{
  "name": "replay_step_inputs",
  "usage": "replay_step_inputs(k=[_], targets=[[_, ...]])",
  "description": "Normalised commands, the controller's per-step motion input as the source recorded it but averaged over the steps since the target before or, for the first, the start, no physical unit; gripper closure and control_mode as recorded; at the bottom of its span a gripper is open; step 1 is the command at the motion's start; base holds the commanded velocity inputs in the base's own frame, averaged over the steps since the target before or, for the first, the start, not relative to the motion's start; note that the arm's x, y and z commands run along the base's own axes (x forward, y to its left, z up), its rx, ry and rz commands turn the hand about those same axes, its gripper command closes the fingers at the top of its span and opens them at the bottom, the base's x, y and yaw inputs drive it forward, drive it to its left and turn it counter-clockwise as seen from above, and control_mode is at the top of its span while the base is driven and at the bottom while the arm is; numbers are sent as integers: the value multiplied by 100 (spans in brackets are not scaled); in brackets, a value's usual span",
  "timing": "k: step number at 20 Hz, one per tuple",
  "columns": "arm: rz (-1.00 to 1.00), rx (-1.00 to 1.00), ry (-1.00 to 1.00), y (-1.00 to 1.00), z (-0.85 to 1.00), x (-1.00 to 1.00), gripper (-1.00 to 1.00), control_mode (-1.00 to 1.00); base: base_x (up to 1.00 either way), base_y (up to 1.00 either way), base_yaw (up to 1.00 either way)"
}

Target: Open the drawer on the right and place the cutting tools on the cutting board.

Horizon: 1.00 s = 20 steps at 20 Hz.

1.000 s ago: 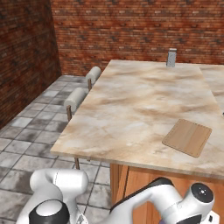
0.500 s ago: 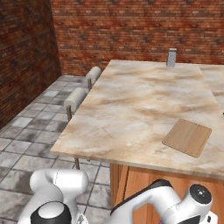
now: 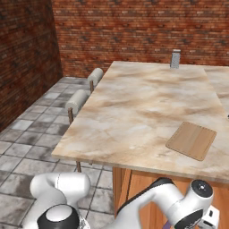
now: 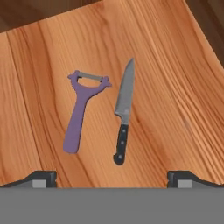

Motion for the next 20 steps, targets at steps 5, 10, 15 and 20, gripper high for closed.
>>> replay_step_inputs(k=[5,10,15,20], targets=[[1,0,0,-25,-12,11,-100,-100,0,0,0],[1,0,0,-15,-6,16,-100,-100,0,0,0],[1,0,0,-6,-13,13,-100,-100,0,0,0],[1,0,0,-7,-29,4,-100,-100,0,0,0]])
